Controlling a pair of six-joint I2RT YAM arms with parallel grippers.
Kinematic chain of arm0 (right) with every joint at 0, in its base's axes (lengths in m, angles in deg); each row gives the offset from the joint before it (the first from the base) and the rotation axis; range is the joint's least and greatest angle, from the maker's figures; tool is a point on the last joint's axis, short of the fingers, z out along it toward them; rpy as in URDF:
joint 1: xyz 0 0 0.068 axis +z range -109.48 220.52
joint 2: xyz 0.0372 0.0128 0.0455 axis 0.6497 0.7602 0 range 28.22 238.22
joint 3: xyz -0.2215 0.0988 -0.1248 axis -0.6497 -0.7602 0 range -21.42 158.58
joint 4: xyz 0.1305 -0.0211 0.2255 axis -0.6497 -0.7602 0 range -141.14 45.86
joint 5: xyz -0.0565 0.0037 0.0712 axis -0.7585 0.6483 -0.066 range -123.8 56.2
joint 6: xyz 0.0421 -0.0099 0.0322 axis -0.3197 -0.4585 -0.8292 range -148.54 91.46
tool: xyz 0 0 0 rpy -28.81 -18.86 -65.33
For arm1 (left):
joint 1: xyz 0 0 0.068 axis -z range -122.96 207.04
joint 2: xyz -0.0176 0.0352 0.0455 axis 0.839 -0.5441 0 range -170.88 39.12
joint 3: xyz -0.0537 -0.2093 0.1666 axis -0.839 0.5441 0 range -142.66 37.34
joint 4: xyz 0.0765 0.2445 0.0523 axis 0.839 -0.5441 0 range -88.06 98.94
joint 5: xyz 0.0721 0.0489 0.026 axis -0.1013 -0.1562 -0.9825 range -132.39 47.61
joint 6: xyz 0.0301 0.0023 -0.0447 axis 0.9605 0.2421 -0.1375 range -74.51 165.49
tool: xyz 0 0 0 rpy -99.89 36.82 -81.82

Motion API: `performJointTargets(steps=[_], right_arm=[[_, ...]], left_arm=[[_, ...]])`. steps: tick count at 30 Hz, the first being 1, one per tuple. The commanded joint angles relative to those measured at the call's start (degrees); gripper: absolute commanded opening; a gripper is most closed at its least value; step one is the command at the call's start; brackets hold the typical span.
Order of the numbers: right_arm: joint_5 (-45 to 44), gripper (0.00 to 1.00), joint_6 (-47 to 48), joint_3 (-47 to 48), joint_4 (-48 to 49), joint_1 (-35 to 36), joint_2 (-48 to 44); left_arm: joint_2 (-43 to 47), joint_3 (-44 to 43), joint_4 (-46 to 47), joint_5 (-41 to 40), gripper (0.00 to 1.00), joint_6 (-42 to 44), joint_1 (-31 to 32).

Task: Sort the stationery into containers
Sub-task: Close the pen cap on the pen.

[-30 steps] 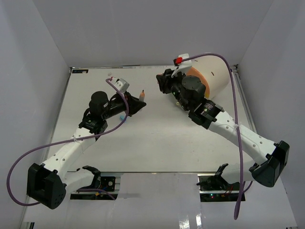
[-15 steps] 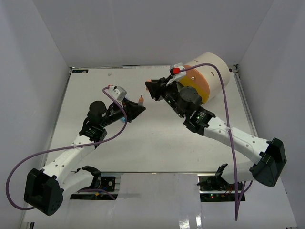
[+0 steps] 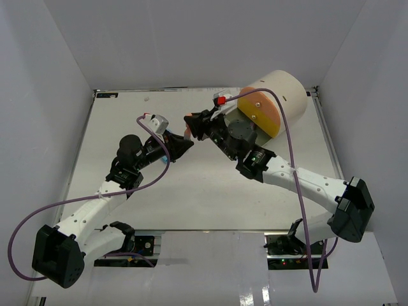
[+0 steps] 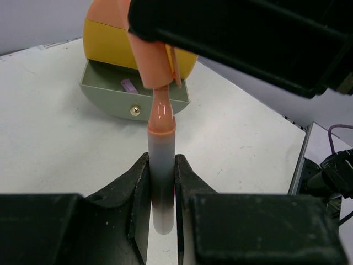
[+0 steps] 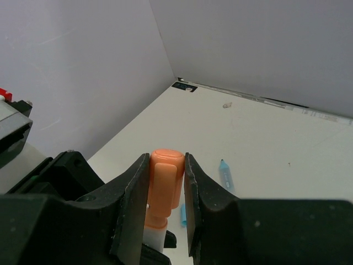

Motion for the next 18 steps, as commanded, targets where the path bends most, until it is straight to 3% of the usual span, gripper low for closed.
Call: performJointTargets(steps=[1,18], right_arm=[[-1.8,0.08,1.4,2.2,3.4,1.1,0.7],[-4.9,0.08,3.2,0.7,3.6,3.9,1.4]], left_arm=[[0.9,-0.2,0.2,-1.1,0.04,0.8,0.2],[2.2,0.6,2.7,-4.4,0.02,-1.3,0.2]])
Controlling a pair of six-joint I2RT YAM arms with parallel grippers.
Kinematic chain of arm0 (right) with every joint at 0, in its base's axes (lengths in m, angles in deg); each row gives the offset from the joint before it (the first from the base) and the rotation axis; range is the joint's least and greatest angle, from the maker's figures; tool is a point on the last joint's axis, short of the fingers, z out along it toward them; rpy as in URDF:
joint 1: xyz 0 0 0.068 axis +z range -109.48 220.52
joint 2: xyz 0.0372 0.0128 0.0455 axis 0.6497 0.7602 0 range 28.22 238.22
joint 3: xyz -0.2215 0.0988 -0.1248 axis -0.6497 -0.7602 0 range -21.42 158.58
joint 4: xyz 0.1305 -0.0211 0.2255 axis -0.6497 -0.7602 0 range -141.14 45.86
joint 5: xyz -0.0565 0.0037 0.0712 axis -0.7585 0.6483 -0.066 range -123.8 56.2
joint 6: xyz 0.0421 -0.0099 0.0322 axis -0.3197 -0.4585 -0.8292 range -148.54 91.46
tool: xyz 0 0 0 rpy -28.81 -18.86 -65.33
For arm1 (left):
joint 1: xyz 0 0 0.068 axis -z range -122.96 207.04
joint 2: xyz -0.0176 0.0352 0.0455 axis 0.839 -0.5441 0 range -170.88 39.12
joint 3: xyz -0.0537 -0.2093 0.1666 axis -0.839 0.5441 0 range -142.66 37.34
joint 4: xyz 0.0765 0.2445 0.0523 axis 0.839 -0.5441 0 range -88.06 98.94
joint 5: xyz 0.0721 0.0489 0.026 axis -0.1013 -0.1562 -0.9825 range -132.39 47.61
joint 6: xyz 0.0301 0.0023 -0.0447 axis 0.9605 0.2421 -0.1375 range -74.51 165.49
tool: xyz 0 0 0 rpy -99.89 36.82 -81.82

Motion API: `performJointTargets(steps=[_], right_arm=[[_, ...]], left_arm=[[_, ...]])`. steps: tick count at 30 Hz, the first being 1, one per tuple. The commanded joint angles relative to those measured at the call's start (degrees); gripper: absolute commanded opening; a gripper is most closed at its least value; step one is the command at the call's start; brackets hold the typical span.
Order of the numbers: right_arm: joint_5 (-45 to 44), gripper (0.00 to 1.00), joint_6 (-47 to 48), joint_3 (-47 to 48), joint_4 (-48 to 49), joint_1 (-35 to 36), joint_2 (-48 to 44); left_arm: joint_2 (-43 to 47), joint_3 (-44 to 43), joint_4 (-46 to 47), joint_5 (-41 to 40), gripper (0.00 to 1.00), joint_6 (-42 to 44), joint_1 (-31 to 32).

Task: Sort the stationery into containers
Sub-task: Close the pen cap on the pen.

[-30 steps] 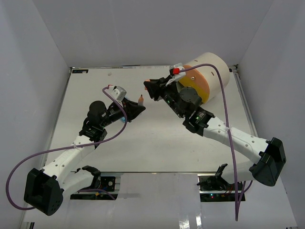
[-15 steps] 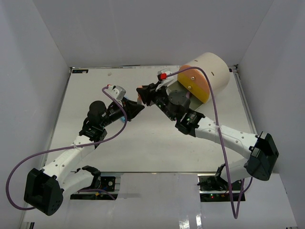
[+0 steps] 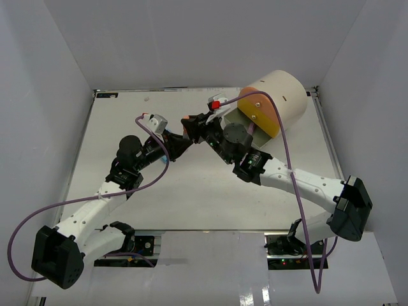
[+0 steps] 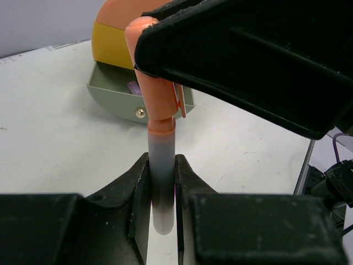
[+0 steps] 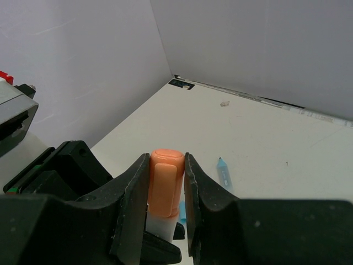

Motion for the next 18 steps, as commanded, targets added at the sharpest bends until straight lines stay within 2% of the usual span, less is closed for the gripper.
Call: performJointTargets(steps=[1,13,18], right_arm=[[-2.8,0.08,0.5,0.4,3.2,1.3,0.2],[-4.7,0.12,2.1,-1.8,5.2,3.0,0.4],[-4.6,0.25,2.8,-2.1,4.6,3.7,-0.5]], left_arm=[[1.9,0.8,3.6,-1.8,0.02,-1.0,0.1],[0.9,0.1,8.4,-1.5,0.02,-2.5,0.1],[0.5,-0.4,8.8,0.3,0.03,-2.1,0.1]])
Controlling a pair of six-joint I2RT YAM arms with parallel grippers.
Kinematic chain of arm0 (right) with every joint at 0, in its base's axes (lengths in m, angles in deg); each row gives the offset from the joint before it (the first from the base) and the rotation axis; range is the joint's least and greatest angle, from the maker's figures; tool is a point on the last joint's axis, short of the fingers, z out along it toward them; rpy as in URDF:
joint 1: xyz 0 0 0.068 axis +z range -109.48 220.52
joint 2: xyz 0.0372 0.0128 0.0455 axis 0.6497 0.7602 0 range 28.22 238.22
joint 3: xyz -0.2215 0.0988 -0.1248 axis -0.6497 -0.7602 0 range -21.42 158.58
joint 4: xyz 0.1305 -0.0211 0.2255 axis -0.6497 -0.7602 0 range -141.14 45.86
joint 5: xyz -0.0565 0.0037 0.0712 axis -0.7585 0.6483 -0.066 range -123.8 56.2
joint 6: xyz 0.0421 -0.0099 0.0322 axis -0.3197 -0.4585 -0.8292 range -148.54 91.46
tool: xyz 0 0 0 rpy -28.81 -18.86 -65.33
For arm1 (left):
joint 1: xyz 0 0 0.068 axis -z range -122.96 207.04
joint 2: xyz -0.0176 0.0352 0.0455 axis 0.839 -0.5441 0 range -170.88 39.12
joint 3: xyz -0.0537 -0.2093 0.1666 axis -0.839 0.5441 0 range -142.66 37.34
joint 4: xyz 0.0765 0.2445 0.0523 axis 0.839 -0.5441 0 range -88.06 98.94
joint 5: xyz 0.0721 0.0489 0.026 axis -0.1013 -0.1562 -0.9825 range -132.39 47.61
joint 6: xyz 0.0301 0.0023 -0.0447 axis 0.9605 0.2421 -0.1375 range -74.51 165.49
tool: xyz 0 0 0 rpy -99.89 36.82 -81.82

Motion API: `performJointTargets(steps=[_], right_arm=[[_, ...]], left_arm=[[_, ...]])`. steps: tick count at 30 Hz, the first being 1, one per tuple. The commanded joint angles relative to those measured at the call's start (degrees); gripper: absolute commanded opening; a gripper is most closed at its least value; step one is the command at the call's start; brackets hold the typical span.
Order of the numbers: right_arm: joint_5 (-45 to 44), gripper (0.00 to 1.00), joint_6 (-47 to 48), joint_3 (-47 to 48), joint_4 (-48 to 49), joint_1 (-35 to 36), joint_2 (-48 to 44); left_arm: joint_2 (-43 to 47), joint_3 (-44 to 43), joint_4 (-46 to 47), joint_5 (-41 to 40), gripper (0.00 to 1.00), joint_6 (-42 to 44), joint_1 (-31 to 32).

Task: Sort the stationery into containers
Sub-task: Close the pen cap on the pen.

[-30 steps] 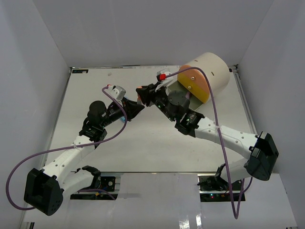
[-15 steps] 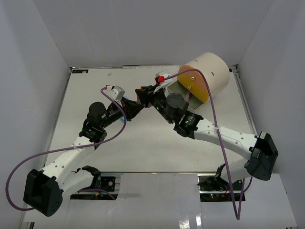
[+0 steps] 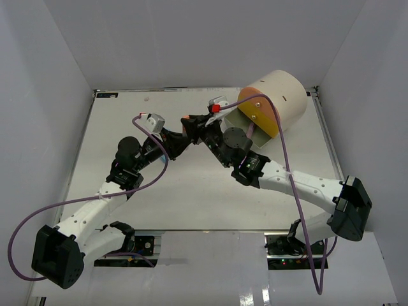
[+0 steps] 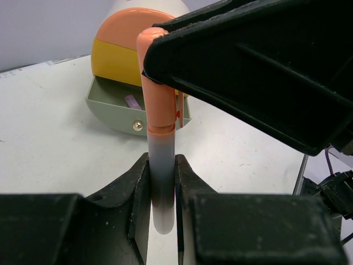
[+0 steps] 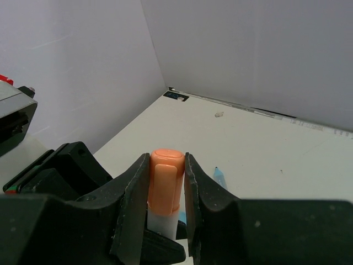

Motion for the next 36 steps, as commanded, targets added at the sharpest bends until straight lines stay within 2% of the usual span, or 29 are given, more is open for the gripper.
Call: performJointTargets(steps=[1,5,14,17,22,26,29,30,33,36], right_arm=[[0.0,0.27,1.0,-1.1,0.2,1.5,-0.7],[0.1,0.34,1.5,-1.5,-0.9,1.9,-2.3],[1.9,0.60,1.7,-1.4,-5.3,2.0,-6.8],[3.7,0.72,2.1,-1.3,-6.6,2.0,-9.6],[5.0,0.93,6.7,2.6,-14.7,1.5,-12.9],[12.4,0.95,8.7,2.7,-18.0,-1.5,-16.5],[25.0,0.92,6.9,1.5,-18.8,-7.5,-18.3],[33.4,0.89,4.8,1.3,-18.7,-11.3,-18.6],[45.8,0.83,4.0,1.3,-18.7,-16.0,-17.9],[52.3,0.80,4.5,1.1,-18.2,-17.3,-16.7]], left_arm=[[0.3,-1.3,4.2,1.5,0.04,0.3,0.0],[0.5,-0.6,4.9,2.1,0.04,0.8,0.0],[0.8,0.6,5.4,7.3,0.06,3.4,0.0],[0.6,1.3,5.7,9.9,0.05,4.0,0.0],[0.5,0.8,3.9,15.3,0.03,5.7,0.0],[0.5,-0.7,0.8,19.5,0.00,6.7,0.0],[-0.1,-1.6,-1.0,23.5,0.00,6.6,0.0],[-0.3,-2.2,-1.4,24.1,0.00,6.6,0.0],[-1.5,-3.0,-1.9,26.6,0.00,6.2,-0.1],[-2.2,-3.2,-1.2,28.2,0.00,5.2,-0.1]])
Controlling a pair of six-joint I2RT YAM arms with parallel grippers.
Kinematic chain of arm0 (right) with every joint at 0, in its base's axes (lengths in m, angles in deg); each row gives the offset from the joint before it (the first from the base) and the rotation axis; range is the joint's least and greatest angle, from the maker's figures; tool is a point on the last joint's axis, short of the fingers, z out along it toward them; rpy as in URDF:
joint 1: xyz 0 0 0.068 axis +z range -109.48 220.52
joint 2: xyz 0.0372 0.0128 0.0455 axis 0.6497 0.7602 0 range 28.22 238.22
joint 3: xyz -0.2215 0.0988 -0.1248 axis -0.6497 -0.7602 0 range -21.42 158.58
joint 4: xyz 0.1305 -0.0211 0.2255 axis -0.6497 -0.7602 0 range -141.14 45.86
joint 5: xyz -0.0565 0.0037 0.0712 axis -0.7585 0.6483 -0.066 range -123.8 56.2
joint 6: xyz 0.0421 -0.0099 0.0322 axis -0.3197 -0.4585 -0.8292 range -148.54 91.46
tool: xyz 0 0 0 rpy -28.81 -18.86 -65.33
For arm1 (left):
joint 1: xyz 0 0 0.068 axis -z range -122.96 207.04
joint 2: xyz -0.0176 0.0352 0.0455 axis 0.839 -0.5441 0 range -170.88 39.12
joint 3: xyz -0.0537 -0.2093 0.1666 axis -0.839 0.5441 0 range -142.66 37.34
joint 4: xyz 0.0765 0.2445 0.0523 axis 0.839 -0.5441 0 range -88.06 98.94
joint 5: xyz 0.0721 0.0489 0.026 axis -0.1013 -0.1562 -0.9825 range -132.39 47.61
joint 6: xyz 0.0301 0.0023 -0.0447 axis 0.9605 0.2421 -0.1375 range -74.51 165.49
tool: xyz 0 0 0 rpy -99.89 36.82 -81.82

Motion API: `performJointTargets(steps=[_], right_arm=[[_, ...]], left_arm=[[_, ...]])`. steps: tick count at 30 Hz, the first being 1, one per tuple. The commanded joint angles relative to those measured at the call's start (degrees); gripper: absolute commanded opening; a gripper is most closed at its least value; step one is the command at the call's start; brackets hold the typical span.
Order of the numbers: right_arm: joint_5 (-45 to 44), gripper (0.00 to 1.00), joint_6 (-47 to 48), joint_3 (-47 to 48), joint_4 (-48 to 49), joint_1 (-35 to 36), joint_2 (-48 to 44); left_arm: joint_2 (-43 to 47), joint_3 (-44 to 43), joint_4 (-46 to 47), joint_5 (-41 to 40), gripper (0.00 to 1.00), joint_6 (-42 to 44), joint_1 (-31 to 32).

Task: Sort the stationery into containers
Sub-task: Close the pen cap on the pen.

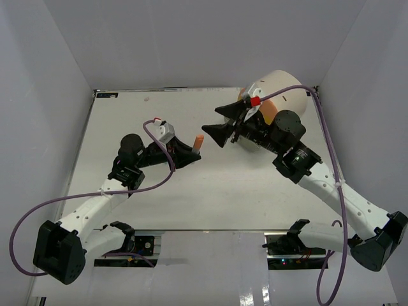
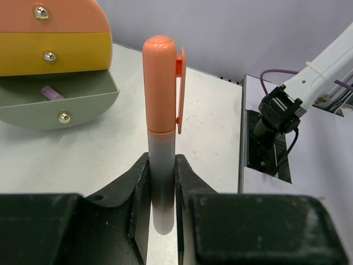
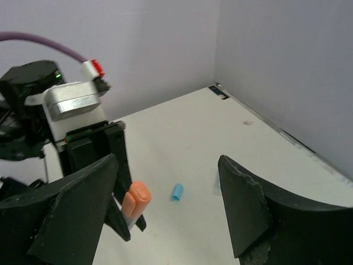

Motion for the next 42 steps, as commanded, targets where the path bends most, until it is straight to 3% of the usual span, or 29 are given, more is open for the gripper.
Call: performJointTargets(steps=[1,5,21,37,42], right_arm=[[16.1,0.78,-0.3,0.4,0.4,-0.8,1.4],[22.1,0.70,-0.9,-0.3,3.4,-1.2,2.9],[24.2,0.59,-3.4,-2.3,8.2,-1.2,7.5],[26.6,0.16,-4.5,-3.7,10.1,-1.0,9.1],[27.9,0.09,-4.3,-4.7,9.7,-1.0,9.3]], left_arm=[[-0.2,-2.2,-0.2,4.6,0.00,-0.3,-0.1],[0.2,-1.8,0.2,4.6,0.00,-0.3,-0.1],[0.7,-0.5,3.0,5.2,0.00,-1.0,-0.1],[0.0,-0.2,5.6,6.3,0.00,-1.9,-0.1],[-0.2,-0.4,7.7,6.3,0.00,-3.2,-0.1]])
